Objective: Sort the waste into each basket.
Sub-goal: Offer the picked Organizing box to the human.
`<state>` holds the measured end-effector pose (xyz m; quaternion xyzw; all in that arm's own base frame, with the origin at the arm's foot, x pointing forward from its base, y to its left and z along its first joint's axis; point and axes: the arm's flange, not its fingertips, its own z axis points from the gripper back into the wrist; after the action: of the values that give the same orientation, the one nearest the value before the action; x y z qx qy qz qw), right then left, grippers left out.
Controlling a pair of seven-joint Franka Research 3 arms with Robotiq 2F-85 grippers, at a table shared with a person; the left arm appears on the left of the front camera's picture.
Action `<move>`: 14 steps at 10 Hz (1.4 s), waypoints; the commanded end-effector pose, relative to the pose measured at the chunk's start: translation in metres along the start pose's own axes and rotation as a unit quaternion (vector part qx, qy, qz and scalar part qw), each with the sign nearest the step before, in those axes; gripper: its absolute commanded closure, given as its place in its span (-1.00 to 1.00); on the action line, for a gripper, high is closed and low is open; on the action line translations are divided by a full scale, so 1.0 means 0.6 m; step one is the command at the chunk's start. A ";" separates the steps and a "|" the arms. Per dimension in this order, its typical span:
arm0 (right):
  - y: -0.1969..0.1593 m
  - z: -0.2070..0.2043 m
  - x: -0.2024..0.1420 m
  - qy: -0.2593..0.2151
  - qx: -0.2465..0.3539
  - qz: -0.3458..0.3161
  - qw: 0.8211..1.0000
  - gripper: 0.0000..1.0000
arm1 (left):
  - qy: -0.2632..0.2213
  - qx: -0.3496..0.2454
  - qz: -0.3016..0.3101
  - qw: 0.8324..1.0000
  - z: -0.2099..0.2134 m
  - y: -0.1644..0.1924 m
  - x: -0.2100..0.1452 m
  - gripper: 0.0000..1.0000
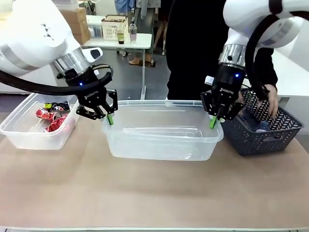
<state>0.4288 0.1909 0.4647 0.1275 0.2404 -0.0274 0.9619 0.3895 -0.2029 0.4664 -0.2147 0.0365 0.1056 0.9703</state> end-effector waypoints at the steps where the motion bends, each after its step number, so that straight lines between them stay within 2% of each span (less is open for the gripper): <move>1: 0.007 -0.003 -0.006 0.009 0.003 0.002 1.000 1.00 | -0.017 -0.006 0.024 1.000 0.011 0.003 -0.001 1.00; 14: 0.007 -0.003 -0.006 0.009 0.003 0.002 1.000 1.00 | -0.017 -0.006 0.024 1.000 0.011 0.003 -0.001 1.00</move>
<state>0.4283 0.1919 0.4647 0.1272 0.2406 -0.0261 0.9619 0.3866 -0.2018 0.4678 -0.2144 0.0345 0.1056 0.9704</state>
